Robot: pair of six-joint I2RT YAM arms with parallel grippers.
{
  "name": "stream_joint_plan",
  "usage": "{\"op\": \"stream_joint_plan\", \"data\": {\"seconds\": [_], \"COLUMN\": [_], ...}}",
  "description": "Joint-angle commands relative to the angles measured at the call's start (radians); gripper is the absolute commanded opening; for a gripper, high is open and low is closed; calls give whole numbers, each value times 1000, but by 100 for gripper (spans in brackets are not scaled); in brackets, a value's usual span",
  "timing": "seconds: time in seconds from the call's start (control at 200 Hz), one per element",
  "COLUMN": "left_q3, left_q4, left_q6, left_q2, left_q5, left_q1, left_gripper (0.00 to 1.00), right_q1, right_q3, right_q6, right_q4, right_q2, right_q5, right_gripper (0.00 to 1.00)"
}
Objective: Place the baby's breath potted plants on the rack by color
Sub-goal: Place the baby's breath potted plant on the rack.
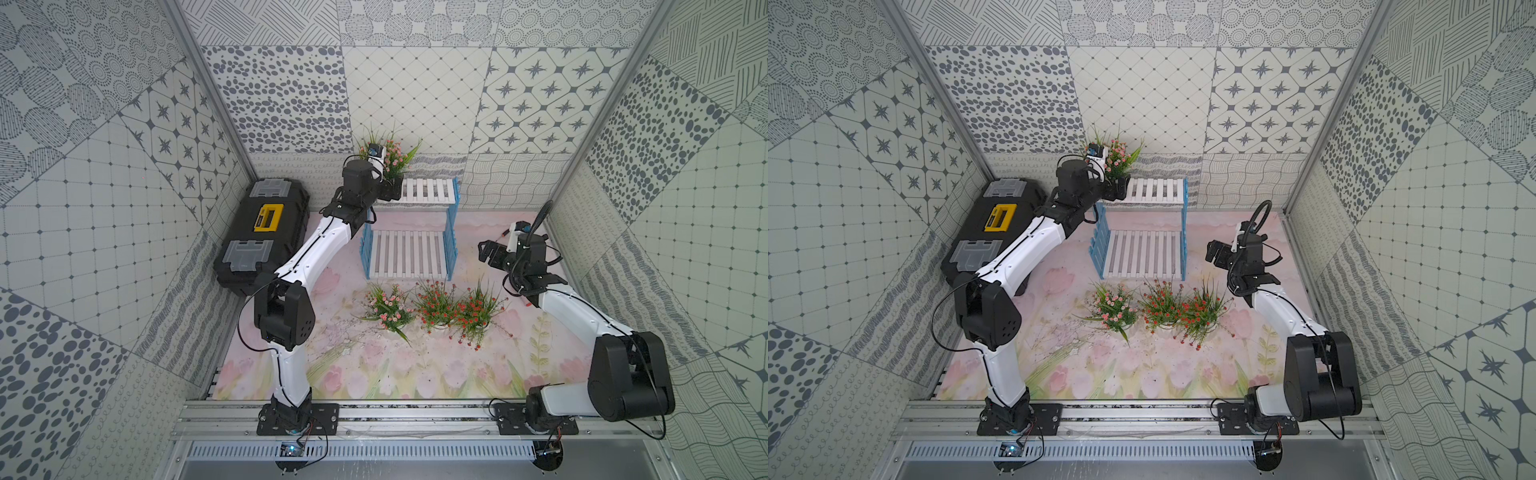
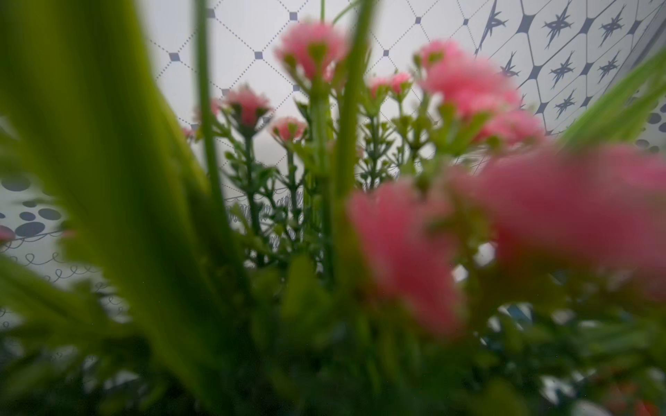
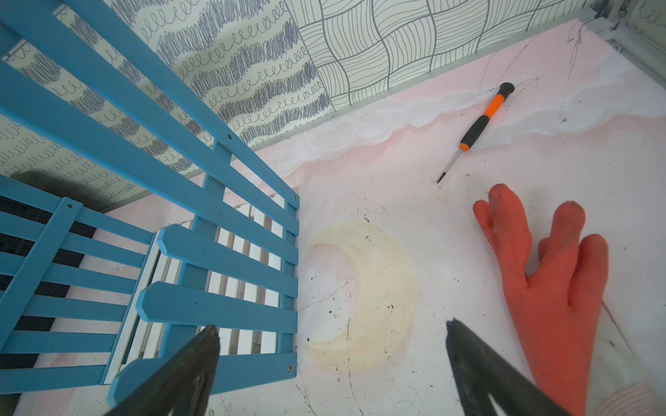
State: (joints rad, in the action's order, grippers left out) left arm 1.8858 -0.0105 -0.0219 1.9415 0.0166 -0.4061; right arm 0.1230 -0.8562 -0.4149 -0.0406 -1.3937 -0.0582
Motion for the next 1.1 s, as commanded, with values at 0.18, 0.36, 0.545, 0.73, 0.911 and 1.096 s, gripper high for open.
{"op": "stream_joint_plan", "data": {"seconds": [0.18, 0.36, 0.545, 0.73, 0.911, 1.096], "left_q3": [116, 144, 108, 55, 13, -82], "left_q4": [-5, -9, -9, 7, 5, 25], "left_q6": [34, 29, 7, -4, -27, -43], "left_q2": [89, 118, 79, 23, -27, -78], "left_q5": [34, 54, 59, 49, 90, 68], "left_q1": [12, 13, 14, 14, 13, 13], "left_gripper": [98, 96, 97, 99, 99, 99], "right_q1": [2, 1, 1, 2, 2, 2], "right_q3": [-26, -23, -22, -22, -20, -21], "right_q6": [7, 12, 11, 7, 7, 6], "right_q4": [-15, -16, -20, -24, -24, -23], "right_q2": [-6, -4, -12, -21, -17, -14], "right_q5": [18, 21, 22, 15, 17, 12], "right_gripper": [98, 98, 98, 98, 98, 98]}}
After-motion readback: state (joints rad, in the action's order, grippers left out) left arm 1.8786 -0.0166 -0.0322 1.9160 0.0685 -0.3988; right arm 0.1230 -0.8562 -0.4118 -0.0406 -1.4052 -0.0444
